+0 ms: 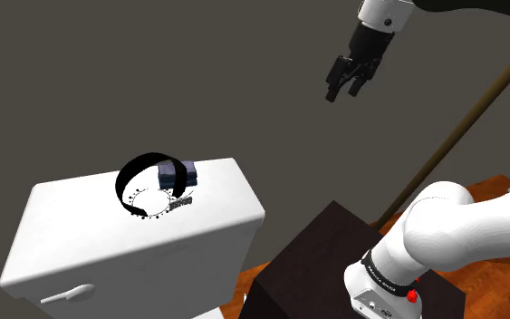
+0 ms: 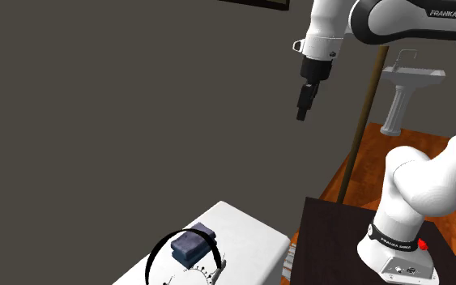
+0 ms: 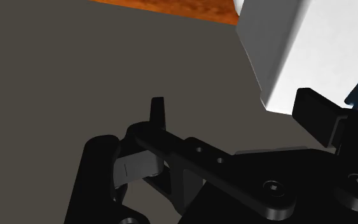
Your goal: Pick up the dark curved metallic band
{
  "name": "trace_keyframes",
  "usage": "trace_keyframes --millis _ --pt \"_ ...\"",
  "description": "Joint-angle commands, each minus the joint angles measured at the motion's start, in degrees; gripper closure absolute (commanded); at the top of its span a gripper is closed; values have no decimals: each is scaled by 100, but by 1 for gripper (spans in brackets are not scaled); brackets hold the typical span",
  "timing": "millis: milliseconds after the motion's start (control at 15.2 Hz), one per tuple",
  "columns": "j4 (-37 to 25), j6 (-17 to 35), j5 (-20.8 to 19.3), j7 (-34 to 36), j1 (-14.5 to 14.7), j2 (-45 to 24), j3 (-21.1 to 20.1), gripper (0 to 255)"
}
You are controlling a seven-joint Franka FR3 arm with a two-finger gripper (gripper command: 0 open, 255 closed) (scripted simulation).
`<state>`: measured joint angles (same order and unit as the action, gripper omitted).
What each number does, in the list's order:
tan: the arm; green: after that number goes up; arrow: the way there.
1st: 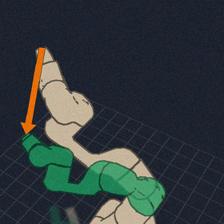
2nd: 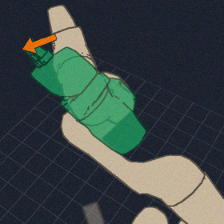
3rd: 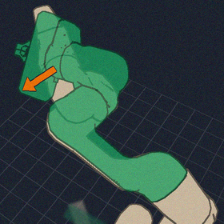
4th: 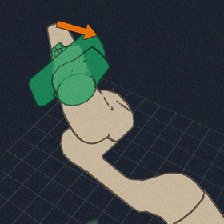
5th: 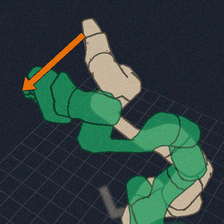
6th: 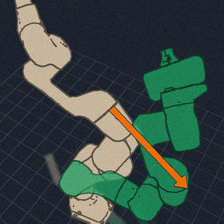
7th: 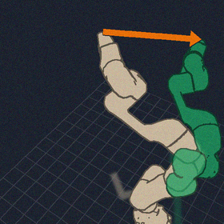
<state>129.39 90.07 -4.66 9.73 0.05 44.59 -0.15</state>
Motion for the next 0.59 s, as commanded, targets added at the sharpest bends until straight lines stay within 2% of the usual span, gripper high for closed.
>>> trace_keyframes --millis 0,528 --pt "0 0 0 0 0 0 0 0" --pt "-56 656 363 924 243 -824 -882 0"
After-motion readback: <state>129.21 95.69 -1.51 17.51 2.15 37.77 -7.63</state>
